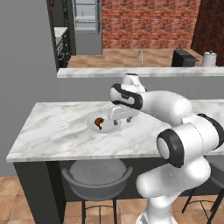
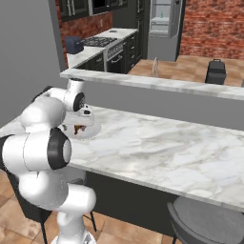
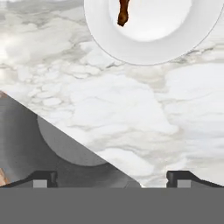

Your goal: Take the chicken drumstick from the fridge and place it on the digital scale on the counter by the fridge. Wait a few seconds for a reading, then move it to the plate on the dining counter.

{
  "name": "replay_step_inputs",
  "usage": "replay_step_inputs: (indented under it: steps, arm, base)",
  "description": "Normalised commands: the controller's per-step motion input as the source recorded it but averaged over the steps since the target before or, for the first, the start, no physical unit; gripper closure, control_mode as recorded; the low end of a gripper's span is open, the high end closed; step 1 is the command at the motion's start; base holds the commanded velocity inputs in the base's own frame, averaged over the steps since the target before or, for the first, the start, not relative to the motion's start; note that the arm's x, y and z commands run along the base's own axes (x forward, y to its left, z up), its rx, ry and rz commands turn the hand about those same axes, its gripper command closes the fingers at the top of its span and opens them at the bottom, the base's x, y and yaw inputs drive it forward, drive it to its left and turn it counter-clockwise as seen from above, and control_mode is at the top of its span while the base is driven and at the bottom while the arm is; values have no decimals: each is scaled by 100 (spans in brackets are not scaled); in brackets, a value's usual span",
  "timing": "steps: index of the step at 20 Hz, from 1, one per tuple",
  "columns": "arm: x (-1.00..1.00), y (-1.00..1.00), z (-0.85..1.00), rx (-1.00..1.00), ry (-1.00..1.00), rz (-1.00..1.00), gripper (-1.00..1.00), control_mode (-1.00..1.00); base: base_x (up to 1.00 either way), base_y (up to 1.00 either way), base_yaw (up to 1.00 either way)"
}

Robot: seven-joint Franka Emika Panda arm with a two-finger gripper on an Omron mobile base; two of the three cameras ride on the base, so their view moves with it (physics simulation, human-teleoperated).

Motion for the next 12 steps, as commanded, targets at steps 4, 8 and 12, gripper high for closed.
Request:
replay_step_inputs:
  steps: [4,8,12]
  arm:
    - [-100,-59,50,4,-1,0,-100,-100]
    - [-100,-46,58,0,-1,0,-100,-100]
    - [-96,-32,67,0,-1,0,-100,-100]
  base:
    - [0,0,0]
    - [0,0,0]
    - [0,0,0]
